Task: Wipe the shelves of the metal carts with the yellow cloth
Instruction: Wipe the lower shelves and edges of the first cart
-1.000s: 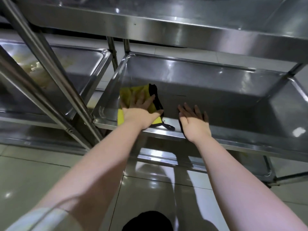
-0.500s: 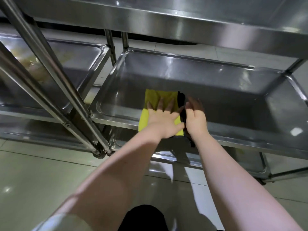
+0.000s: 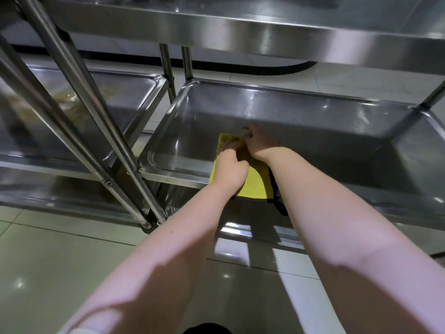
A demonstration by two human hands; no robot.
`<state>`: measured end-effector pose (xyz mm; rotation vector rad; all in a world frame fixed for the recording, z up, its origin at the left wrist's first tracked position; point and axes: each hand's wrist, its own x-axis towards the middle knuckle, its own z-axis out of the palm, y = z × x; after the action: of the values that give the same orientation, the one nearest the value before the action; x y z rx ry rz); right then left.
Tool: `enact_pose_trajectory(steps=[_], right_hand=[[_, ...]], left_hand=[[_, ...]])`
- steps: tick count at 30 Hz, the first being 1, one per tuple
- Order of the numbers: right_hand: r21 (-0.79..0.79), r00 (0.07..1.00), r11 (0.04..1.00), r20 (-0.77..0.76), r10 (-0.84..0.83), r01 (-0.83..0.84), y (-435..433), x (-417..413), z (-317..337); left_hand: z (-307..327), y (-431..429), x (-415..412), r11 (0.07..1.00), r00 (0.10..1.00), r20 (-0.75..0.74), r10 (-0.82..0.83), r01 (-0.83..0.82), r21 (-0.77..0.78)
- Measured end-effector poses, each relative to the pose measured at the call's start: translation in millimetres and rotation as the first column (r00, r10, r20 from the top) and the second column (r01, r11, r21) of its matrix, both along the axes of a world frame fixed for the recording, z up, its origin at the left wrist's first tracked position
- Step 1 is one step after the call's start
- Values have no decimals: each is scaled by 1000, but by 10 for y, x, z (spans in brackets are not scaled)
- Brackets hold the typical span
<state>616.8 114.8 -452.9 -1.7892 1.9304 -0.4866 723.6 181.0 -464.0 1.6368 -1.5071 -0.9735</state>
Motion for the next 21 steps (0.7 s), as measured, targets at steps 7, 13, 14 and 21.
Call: enact_pose_trajectory(steps=[7, 13, 14, 21], right_hand=[[10, 913, 991, -387, 129, -135, 221, -2, 188], [-267, 998, 962, 12, 55, -50, 987, -387, 710], [-299, 998, 954, 61, 31, -11, 1127, -508, 757], [-265, 892, 935, 441, -99, 235, 2059, -1347, 824]], left_hand=[[-31, 2, 360, 988, 993, -25, 116, -118, -97], [100, 97, 423, 986, 986, 26, -166, 167, -27], [188, 140, 387, 974, 977, -2, -215, 214, -72], [647, 506, -216, 864, 901, 92, -425, 434, -257]])
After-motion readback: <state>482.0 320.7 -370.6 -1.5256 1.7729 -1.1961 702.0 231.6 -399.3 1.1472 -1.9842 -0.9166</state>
